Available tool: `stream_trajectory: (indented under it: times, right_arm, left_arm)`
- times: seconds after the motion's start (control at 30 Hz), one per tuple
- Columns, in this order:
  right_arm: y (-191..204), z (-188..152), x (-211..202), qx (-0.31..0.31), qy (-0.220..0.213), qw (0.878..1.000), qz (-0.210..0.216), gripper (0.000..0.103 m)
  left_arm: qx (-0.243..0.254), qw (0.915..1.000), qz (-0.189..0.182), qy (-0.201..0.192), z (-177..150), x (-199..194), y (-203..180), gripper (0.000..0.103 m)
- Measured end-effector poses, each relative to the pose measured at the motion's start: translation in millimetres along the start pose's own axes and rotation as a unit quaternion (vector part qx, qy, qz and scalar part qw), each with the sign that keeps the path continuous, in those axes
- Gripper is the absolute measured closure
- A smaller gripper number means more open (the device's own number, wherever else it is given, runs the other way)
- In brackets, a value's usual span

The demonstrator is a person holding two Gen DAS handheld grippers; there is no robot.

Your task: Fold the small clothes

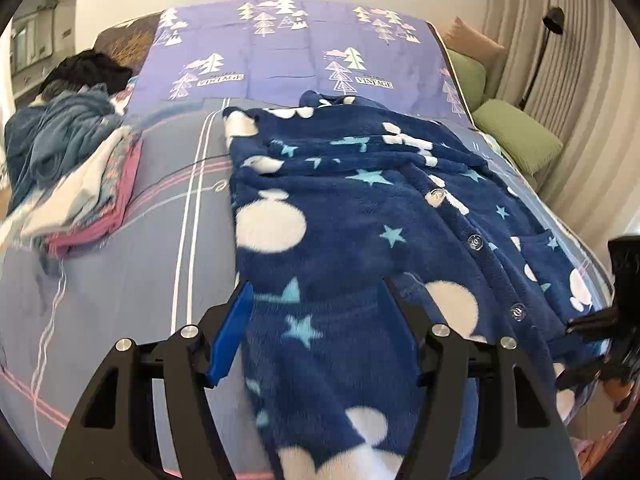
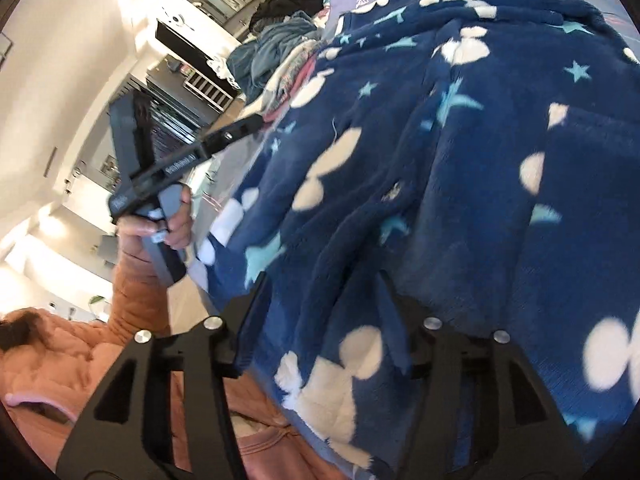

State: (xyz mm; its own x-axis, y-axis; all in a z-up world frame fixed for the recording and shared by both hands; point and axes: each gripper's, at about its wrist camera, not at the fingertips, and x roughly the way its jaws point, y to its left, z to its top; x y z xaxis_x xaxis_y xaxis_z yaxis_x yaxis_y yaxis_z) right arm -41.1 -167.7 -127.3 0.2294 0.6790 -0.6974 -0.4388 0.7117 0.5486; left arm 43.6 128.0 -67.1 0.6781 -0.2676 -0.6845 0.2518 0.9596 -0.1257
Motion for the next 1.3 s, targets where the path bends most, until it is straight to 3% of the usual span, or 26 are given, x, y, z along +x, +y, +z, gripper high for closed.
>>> stream_trajectory:
  times: [0.1,0.13,0.2,0.23,0.27,0.33,0.43,0.5,0.57,0.63,0.67,0.77,0.87,0.93,1.03,1.1,1.2,1.27,1.3]
  right_arm:
    - [8.0,3.8,10.4,0.0,-0.001,1.0,-0.002,0.048]
    - [8.9,7.1,13.7,-0.001,0.0,1.0,0.006,0.063]
    - [21.0,6.6,18.6,-0.007,0.023,0.999,0.048,0.083]
    - [24.9,5.1,17.2,-0.013,0.023,0.999,0.045,0.093]
    - [31.8,1.3,13.6,-0.026,0.017,0.999,0.03,0.096]
    - [31.7,-3.1,5.1,-0.02,0.01,1.0,0.013,0.098]
    - [22.1,-11.7,-20.8,0.013,-0.03,0.999,0.028,0.099]
    - [15.0,-19.0,-40.6,0.032,-0.06,0.997,0.037,0.099]
    - [9.8,-26.2,-52.7,0.041,-0.075,0.995,0.041,0.102]
    - [7.7,-33.7,-57.8,0.04,-0.079,0.996,0.024,0.103]
    - [6.5,-37.6,-57.2,0.035,-0.078,0.996,-0.004,0.103]
    - [-7.7,-47.4,-63.4,0.051,-0.085,0.992,-0.073,0.099]
    - [-24.7,-59.9,-101.3,0.082,-0.151,0.98,-0.101,0.092]
    - [-37.9,-72.2,-131.0,0.112,-0.202,0.964,-0.134,0.056]
    - [-63.5,-91.0,-155.2,0.169,-0.222,0.943,-0.181,0.053]
    - [-85.4,-101.3,-156.5,0.21,-0.211,0.94,-0.168,0.053]
    - [-114.7,-117.4,-138.8,0.267,-0.191,0.937,-0.117,0.053]
    - [-121.5,-121.4,-128.0,0.274,-0.196,0.938,-0.085,0.051]
    - [-121.1,-120.7,-126.2,0.271,-0.201,0.939,-0.073,0.045]
  left_arm:
    - [-0.016,0.9999,-0.003,0.002,-6.6,-5.6,3.4,0.038]
    - [-0.018,0.9998,-0.002,0.002,-8.7,-7.2,2.7,0.038]
    - [-0.021,0.9998,-0.003,0.002,-11.8,-10.8,2.3,0.038]
    - [-0.019,0.9998,-0.003,0.001,-14.4,-13.7,1.6,0.038]
    - [-0.017,0.9999,-0.001,-0.001,-17.8,-17.2,1.0,0.038]
    - [-0.012,0.9999,0.004,-0.001,-22.6,-21.3,1.1,0.038]
    - [-0.011,0.9999,0.011,0.003,-33.9,-28.0,4.8,0.037]
    - [-0.015,0.9997,0.015,0.008,-43.4,-32.4,8.4,0.027]
    - [-0.018,0.9997,0.016,0.01,-52.5,-38.0,12.3,0.024]
    - [-0.017,0.9997,0.011,0.015,-61.0,-42.4,14.3,0.022]
    - [-0.018,0.9997,0.006,0.018,-65.2,-44.2,15.3,0.022]
    - [-0.029,0.9991,-0.006,0.03,-76.3,-44.4,19.3,0.021]
    - [-0.055,0.9971,-0.02,0.048,-89.4,-43.7,25.4,0.021]
    - [-0.076,0.995,-0.037,0.053,-98.0,-45.8,29.0,0.021]
    - [-0.102,0.9908,-0.069,0.057,-109.0,-49.4,32.9,0.022]
    - [-0.094,0.9905,-0.083,0.057,-113.2,-50.9,26.6,0.023]
    - [-0.067,0.9894,-0.113,0.062,-119.3,-53.4,10.2,0.029]
    - [-0.056,0.9891,-0.119,0.066,-121.5,-54.3,1.4,0.029]
    - [-0.056,0.9888,-0.122,0.066,-121.7,-54.4,-0.5,0.03]
